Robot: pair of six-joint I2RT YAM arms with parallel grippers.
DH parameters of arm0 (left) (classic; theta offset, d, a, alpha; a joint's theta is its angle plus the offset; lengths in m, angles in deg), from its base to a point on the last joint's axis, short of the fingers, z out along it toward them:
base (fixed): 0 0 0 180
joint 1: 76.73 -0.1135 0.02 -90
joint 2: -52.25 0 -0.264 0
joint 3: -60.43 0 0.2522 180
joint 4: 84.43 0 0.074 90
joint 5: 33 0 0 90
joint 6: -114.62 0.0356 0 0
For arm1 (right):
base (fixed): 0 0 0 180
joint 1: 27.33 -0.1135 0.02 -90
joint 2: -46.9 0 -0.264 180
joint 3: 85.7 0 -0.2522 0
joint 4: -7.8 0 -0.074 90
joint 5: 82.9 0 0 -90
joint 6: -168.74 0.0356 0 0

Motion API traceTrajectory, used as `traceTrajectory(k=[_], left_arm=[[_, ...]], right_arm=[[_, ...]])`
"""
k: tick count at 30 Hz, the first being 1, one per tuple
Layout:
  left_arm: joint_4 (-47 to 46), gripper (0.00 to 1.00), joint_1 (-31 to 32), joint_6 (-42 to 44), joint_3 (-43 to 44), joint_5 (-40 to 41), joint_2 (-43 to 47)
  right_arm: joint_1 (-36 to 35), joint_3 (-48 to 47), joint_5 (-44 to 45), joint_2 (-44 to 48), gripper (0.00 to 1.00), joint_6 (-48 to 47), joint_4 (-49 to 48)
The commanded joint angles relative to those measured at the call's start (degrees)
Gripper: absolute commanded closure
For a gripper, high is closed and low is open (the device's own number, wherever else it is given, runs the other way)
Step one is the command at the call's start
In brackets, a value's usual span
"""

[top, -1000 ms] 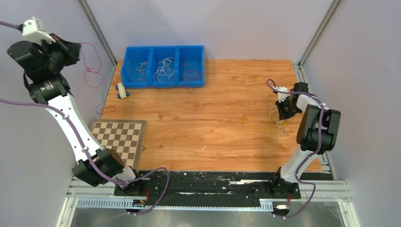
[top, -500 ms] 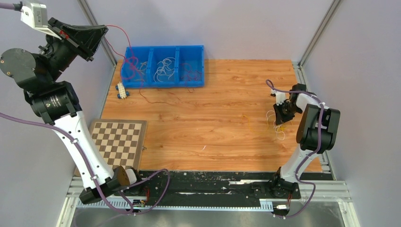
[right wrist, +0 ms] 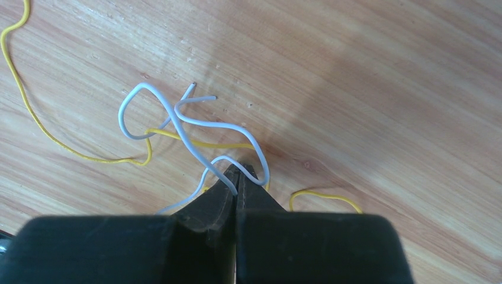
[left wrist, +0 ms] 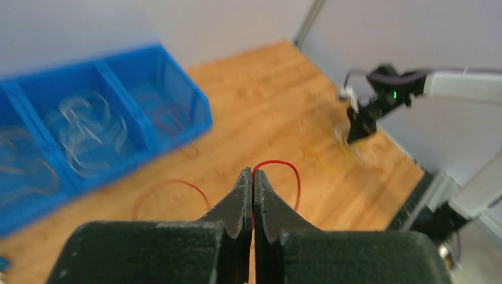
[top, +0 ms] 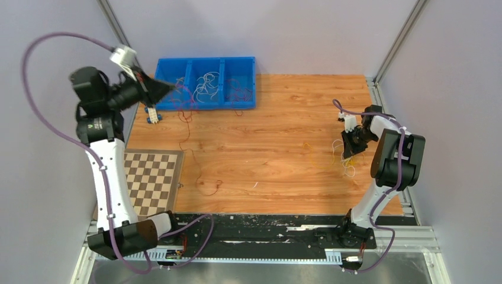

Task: Untangle the cables

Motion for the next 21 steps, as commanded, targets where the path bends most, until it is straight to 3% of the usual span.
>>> traceTrajectory(k=[1,6,13,20,21], left_arm=[[16.67,1.0,8.99,22.65,-13.14,7.16,4.63],[19.92,1.0,17.11,33.92,-29.04,17.45,4.46],[21.89,1.0,24.59,44.7,-40.06,28.82,1.52],[23.76,0.38,28.95,50.96,-45.02,34.35,1.02],[23.51,0.34,29.36,51.29,-46.4,35.02,1.59]], right_arm=[[-0.87,1.53,-1.12,-3.55,1.0,0.66,2.73],[-0.96,1.59,-1.27,-3.86,1.0,0.78,2.86],[-0.96,2.64,-1.4,-3.63,1.0,0.74,2.99],[-0.96,3.38,-1.53,-3.49,1.0,0.78,2.99],[-0.95,3.42,-1.66,-3.53,1.0,0.89,2.99]])
